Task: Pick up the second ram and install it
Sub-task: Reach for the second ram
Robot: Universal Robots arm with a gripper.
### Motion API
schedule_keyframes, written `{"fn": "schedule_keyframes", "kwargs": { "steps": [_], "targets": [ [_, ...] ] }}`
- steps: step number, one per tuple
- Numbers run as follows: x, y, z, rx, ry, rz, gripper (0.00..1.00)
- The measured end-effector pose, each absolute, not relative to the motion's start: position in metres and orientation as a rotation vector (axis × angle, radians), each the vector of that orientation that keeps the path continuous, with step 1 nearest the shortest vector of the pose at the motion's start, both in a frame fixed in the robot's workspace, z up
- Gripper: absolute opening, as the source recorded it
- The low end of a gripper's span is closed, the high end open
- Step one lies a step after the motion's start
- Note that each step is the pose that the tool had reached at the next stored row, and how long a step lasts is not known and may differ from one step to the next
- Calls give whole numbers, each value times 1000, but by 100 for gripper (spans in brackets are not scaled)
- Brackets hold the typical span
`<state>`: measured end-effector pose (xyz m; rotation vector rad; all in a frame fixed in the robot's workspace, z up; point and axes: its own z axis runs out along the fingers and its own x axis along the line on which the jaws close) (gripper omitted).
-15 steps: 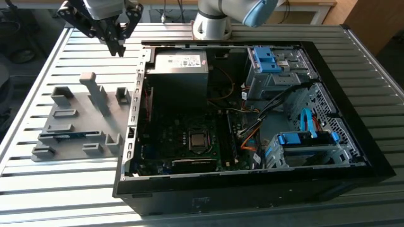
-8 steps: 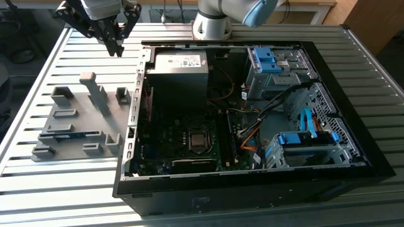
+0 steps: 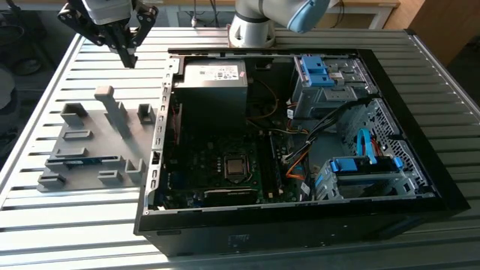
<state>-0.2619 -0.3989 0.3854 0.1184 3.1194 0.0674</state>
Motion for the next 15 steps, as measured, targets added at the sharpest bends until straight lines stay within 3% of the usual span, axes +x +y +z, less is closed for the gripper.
{"fn": "schedule_keyframes", "kwargs": {
  "steps": [15],
  "targets": [
    [-268, -399, 385, 119, 3120, 67, 11]
  ]
}}
